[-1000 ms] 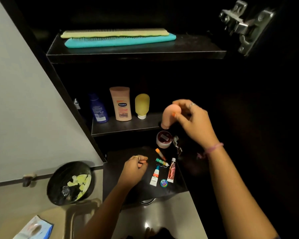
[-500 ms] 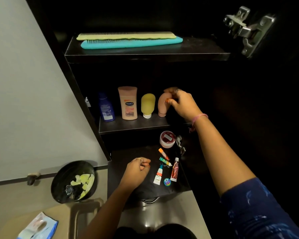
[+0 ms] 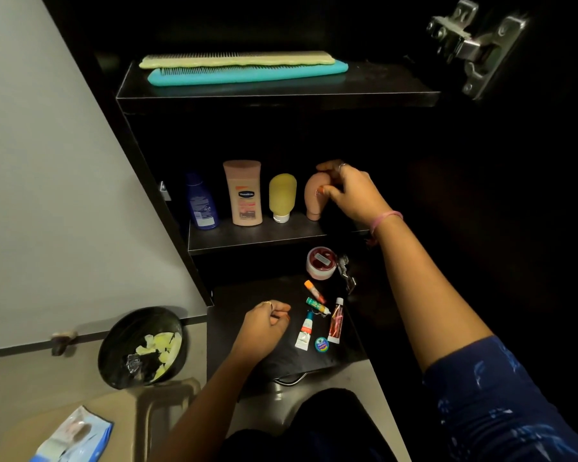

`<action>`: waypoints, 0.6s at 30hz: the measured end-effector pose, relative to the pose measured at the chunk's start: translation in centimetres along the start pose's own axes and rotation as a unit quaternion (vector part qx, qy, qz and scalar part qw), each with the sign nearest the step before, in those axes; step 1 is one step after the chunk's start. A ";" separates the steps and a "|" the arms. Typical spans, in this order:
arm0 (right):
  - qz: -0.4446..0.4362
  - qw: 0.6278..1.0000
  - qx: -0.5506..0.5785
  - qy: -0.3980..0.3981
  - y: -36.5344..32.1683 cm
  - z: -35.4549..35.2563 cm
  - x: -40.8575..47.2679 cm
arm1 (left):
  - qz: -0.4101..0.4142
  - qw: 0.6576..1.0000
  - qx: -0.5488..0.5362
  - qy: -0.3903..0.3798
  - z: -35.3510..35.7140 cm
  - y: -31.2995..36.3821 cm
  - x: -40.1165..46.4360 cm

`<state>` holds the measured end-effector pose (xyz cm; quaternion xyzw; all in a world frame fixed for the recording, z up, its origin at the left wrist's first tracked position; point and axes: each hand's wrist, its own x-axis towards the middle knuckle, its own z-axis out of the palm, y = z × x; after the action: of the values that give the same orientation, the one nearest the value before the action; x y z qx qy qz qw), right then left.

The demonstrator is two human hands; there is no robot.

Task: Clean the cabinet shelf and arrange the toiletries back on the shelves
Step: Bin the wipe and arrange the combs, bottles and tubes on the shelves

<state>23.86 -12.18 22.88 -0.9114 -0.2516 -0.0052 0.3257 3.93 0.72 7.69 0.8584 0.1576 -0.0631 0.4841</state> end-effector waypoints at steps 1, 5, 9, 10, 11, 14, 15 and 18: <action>0.000 1.000 0.003 -0.001 0.0 0.0 0.0 | -0.001 1.000 0.000 -0.001 0.0 0.1 0.0; 0.001 1.000 0.015 -0.007 0.2 -0.4 -0.2 | 0.000 1.000 -0.002 0.000 0.2 0.2 0.1; 0.009 1.000 0.030 0.005 0.5 -0.8 -1.2 | -0.011 1.000 -0.010 -0.005 0.5 0.0 0.2; 0.013 0.999 0.043 0.016 0.6 -0.7 -1.8 | -0.013 1.000 -0.010 -0.004 0.6 0.0 0.3; 0.015 0.998 0.056 0.036 0.8 -0.5 -2.6 | -0.018 1.000 -0.009 -0.006 0.7 -0.1 0.4; 0.037 0.983 0.118 0.133 1.6 1.2 -6.0 | -0.024 1.000 -0.008 -0.008 1.3 -0.2 0.7; 0.061 0.974 0.150 0.157 2.0 2.3 -7.5 | -0.023 1.000 -0.005 -0.007 1.5 -0.3 0.8; 0.171 0.947 0.209 0.176 4.2 6.4 -11.8 | -0.034 0.999 0.008 -0.015 2.3 -0.4 1.4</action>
<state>14.53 -16.48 13.34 -0.8370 -0.0256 -0.0571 0.5437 5.27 -0.71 5.82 0.8555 0.1791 -0.0936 0.4768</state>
